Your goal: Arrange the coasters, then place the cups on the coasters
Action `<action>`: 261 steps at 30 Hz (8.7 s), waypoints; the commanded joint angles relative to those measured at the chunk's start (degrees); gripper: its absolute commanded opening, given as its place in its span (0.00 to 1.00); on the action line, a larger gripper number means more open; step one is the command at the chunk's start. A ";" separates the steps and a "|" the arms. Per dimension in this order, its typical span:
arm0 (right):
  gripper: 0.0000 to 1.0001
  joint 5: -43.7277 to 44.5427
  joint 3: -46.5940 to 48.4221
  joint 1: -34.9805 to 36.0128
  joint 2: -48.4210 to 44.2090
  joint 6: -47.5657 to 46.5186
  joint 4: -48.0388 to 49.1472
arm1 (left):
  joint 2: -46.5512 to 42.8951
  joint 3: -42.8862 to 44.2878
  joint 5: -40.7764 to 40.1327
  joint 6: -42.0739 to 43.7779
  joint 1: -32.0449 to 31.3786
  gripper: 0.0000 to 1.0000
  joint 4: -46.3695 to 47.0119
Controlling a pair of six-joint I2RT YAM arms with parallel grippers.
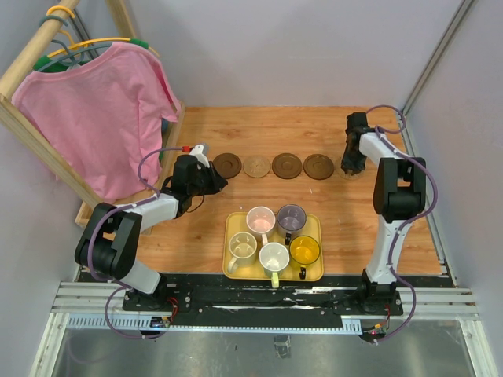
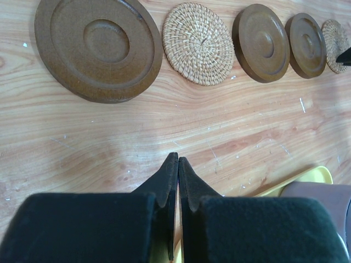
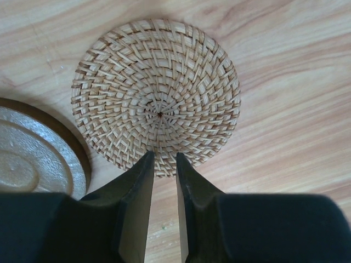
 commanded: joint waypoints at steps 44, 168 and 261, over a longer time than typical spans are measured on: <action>0.99 -2.36 -43.87 -0.16 -65.23 -3.00 13.37 | -18.36 -2.70 -14.22 3.08 -0.40 0.86 -5.95; 0.01 2.50 -45.12 47.15 -41.77 7.10 3.61 | -33.52 -18.26 -14.35 -0.25 -0.48 0.94 -8.08; 0.01 -3.98 -27.39 -0.74 -20.05 -16.54 28.37 | -24.17 -14.18 -10.46 -0.34 -0.40 0.94 -3.60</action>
